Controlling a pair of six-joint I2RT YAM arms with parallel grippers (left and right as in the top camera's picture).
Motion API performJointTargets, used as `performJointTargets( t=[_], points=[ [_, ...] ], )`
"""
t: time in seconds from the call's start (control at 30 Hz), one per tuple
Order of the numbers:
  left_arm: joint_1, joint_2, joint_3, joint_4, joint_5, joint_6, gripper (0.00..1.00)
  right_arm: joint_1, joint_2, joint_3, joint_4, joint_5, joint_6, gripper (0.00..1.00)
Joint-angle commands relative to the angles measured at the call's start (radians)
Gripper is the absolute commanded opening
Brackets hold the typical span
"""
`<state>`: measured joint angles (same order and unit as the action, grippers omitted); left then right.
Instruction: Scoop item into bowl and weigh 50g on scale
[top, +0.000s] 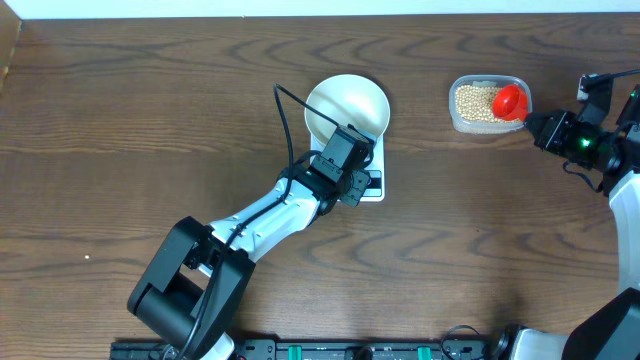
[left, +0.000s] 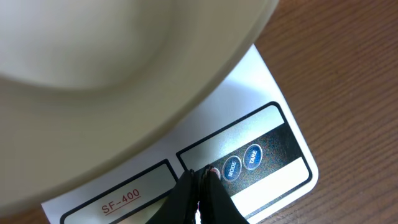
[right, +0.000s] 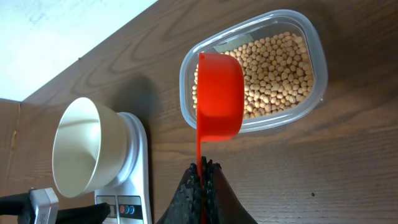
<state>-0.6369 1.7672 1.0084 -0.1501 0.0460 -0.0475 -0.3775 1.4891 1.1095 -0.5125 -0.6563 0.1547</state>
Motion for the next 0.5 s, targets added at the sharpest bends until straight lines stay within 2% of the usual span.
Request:
performJointTargets(
  t=[0.0, 0.37, 0.47],
  points=[
    [-0.003, 0.023, 0.009, -0.002, -0.001, 0.013, 0.07, -0.002, -0.012, 0.016, -0.003, 0.0, -0.014, 0.01],
    [-0.004, 0.032, 0.009, 0.002, 0.011, 0.015, 0.07, -0.002, -0.012, 0.016, -0.003, 0.011, -0.014, 0.01],
    [-0.004, 0.031, 0.009, 0.008, 0.044, 0.062, 0.07, -0.002, -0.012, 0.016, -0.003, 0.011, -0.014, 0.01]
  ],
)
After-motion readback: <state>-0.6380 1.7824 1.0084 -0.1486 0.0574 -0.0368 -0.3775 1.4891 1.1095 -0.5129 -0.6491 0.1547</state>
